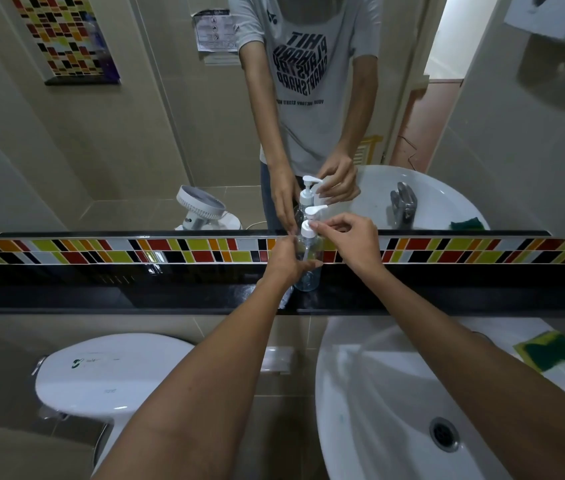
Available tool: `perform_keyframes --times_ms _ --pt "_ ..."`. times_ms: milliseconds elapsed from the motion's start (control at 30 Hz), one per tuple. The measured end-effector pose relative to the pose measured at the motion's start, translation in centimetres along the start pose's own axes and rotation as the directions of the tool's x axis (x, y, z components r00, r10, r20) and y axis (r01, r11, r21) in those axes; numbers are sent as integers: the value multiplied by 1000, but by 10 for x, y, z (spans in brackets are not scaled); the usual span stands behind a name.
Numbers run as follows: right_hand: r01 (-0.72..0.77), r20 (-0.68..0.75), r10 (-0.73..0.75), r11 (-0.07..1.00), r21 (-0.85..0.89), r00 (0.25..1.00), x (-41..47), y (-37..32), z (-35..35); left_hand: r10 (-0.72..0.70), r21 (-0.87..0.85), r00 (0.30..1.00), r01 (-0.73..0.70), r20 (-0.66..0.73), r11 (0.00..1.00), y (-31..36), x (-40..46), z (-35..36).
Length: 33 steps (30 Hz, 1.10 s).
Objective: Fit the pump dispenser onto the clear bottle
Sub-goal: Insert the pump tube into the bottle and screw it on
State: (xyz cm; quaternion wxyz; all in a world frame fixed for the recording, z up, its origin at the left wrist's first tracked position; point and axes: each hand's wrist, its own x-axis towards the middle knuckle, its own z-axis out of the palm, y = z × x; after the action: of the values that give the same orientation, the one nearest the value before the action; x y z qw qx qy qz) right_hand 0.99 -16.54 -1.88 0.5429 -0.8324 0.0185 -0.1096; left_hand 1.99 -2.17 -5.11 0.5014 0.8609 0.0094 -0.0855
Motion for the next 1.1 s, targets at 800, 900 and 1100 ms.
perform_keyframes --times_ms 800,900,1100 --pt "-26 55 26 1000 0 998 -6 5 7 6 -103 1000 -6 -9 995 -6 4 2" --pt "-30 24 31 999 -34 999 -6 0 10 7 -68 1000 -9 -26 998 -8 5 4" --pt "-41 250 35 999 19 968 -4 -2 15 25 -147 998 -33 -58 989 -3 6 5"
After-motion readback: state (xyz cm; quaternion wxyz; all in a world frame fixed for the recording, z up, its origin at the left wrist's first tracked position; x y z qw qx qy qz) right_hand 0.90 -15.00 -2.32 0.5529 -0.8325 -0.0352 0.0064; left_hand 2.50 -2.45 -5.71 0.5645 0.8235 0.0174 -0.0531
